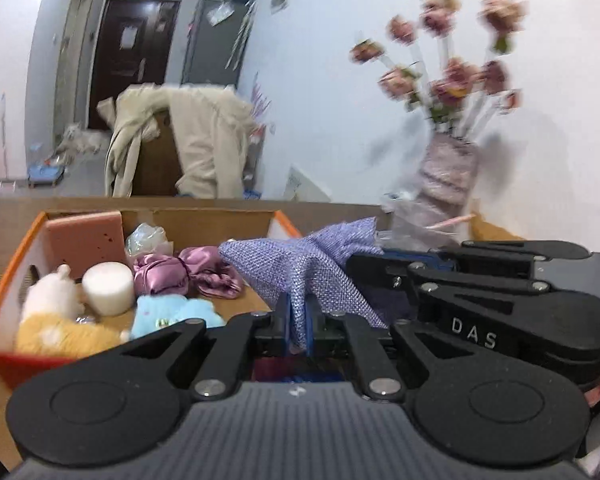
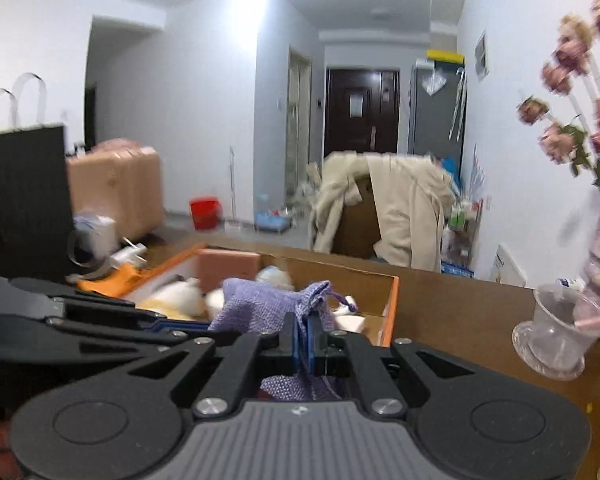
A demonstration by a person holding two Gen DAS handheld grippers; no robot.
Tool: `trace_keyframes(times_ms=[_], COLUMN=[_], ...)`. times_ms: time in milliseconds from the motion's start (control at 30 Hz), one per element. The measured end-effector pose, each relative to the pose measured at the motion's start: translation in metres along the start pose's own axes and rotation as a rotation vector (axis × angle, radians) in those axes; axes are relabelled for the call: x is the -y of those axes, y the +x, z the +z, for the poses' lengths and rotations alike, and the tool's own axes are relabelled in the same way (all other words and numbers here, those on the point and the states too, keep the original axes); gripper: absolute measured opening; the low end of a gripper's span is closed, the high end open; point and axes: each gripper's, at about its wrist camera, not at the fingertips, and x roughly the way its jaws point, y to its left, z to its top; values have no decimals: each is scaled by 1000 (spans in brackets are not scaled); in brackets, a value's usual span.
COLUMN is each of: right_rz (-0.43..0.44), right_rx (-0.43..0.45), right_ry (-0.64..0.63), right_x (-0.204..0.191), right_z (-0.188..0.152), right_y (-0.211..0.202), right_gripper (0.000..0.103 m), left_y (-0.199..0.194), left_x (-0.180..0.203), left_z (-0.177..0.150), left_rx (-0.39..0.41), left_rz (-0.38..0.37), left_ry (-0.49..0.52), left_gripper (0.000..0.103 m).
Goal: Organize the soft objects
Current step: 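Carry the purple pouch into the box and open both grippers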
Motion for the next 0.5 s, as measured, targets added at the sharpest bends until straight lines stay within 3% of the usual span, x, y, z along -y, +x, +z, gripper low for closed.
trace_keyframes(times_ms=[133,233,300,367,433,500], right_rz=[-19,-41,-49,-78,-84,-86], right_rx=[-130,-206,-245,-251,-224,-184], right_ry=[-2,-17,-52,-71,-57,-49], right_x=[18,21,18,13,15,16], right_z=[0,-10,-17,-21,-18,-10], right_y=[70,95,103,101,92,76], right_gripper=[5,7,10,13,25,30], left_y=[57,75,76,70,58,42], left_x=[-30,-38,-41,-43,-47,-47], left_z=[3,-7,-12,-13,-10,-4], left_rx=[-99,-166,-182,-159,-145,-123], left_rz=[29,22,3,20,5,9], left_ry=[-61,-36,-24,-10,-13,1], left_gripper=[9,13,36,51,57,58])
